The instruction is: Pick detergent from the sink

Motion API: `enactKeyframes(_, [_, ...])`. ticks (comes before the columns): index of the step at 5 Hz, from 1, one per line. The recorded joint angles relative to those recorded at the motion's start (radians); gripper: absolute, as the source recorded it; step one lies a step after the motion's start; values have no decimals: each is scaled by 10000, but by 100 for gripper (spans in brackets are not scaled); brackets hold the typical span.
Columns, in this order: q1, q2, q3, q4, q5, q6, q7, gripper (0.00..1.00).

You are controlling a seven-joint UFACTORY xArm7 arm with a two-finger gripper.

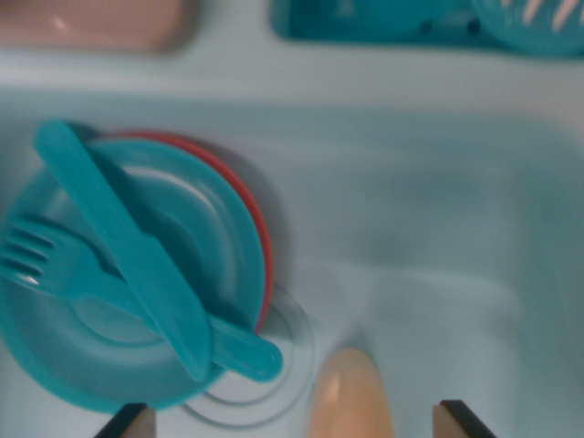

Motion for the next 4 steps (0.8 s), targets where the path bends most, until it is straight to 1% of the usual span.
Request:
enactKeyframes(1, [0, 0, 0, 0, 0, 0, 0, 0])
enactKeyframes(2, [-36, 29, -44, -207, 16, -208, -115, 0])
enactKeyframes(3, [-36, 29, -44, -207, 16, -208, -115, 0])
enactKeyframes(4, [-60, 50, -74, -351, 26, -351, -194, 0])
